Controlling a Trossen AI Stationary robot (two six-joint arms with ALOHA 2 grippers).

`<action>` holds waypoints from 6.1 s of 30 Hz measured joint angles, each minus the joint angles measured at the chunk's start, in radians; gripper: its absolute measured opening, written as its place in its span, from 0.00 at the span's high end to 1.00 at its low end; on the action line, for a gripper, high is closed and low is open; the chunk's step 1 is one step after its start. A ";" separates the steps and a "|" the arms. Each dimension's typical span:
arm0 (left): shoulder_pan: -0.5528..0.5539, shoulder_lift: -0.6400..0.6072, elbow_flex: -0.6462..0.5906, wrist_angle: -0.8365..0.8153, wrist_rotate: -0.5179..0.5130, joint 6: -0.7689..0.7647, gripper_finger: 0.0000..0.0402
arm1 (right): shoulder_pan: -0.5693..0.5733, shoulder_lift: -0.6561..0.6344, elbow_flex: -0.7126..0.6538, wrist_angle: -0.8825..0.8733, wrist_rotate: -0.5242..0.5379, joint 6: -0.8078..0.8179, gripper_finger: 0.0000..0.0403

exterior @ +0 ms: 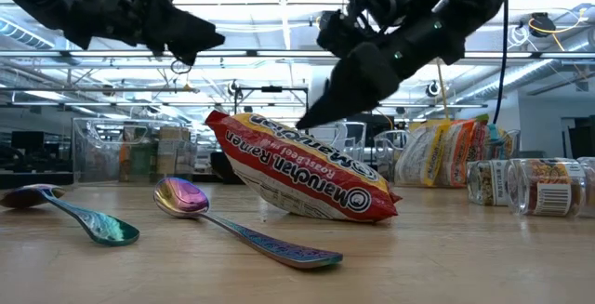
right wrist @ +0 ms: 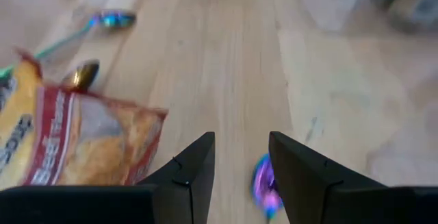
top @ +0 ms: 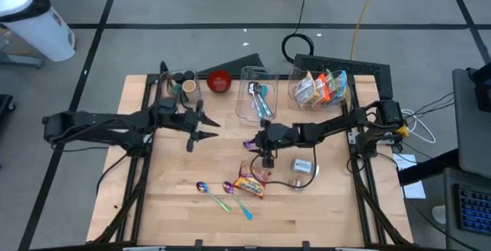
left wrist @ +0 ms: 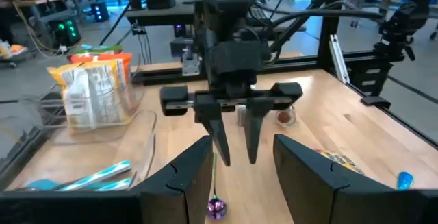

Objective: Pick & Place Food Item
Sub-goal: Put the top violet spoon into the middle transparent bin

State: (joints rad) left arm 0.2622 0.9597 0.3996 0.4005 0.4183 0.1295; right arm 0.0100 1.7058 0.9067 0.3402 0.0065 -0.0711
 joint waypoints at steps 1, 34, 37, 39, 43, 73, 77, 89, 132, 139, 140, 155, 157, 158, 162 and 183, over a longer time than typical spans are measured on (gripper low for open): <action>-0.003 0.016 0.000 0.014 0.000 0.000 0.59 | 0.000 0.000 0.004 -0.027 0.003 0.013 0.68; -0.263 0.213 0.000 0.275 -0.132 -0.182 0.59 | -0.026 0.165 0.001 -0.155 0.121 0.155 0.96; -0.290 0.214 0.000 0.275 -0.132 -0.192 0.59 | -0.020 0.166 0.001 -0.144 0.123 0.186 0.98; -0.309 0.214 0.000 0.276 -0.144 -0.193 0.59 | -0.009 0.166 0.000 -0.115 0.123 0.192 0.98; -0.351 0.214 0.000 0.275 -0.212 -0.194 0.59 | 0.016 0.136 -0.004 -0.107 0.135 0.191 0.99; -0.439 0.213 0.000 0.262 -0.429 -0.252 0.59 | -0.006 -0.460 -0.002 0.002 0.414 0.025 1.00; -0.439 0.213 0.000 0.353 -0.460 -0.179 0.59 | -0.063 -0.460 0.008 0.119 0.413 -0.070 1.00; -0.379 0.213 0.000 0.548 -0.595 -0.094 0.59 | -0.168 -0.325 0.348 -0.204 0.445 -0.070 1.00; -0.294 0.207 0.000 0.465 -0.446 -0.088 0.59 | -0.312 0.011 0.614 -0.515 0.435 0.465 1.00; -0.272 0.207 0.000 0.520 -0.453 -0.062 0.59 | -0.348 0.011 0.614 -0.606 0.414 0.621 1.00; -0.265 0.207 0.000 0.528 -0.454 -0.064 0.59 | -0.355 0.011 0.614 -0.624 0.404 0.638 1.00; -0.145 0.207 0.000 0.605 -0.404 -0.020 0.59 | -0.385 0.227 0.613 -0.647 0.380 0.691 1.00; -0.132 0.207 0.000 0.605 -0.399 -0.019 0.59 | -0.390 0.254 0.614 -0.667 0.382 0.705 1.00; -0.127 0.207 0.000 0.605 -0.399 -0.019 0.59 | -0.391 0.267 0.615 -0.671 0.381 0.712 1.00; -0.112 0.207 0.000 0.605 -0.394 -0.029 0.59 | -0.391 0.303 0.613 -0.699 0.382 0.715 1.00; -0.111 0.207 0.000 0.603 -0.382 -0.042 0.59 | -0.397 0.322 0.614 -0.754 0.355 0.740 1.00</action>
State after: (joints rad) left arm 0.1513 1.1664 0.4000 1.0033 0.0364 0.0879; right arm -0.3874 2.0281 1.5208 -0.4138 0.3611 0.6691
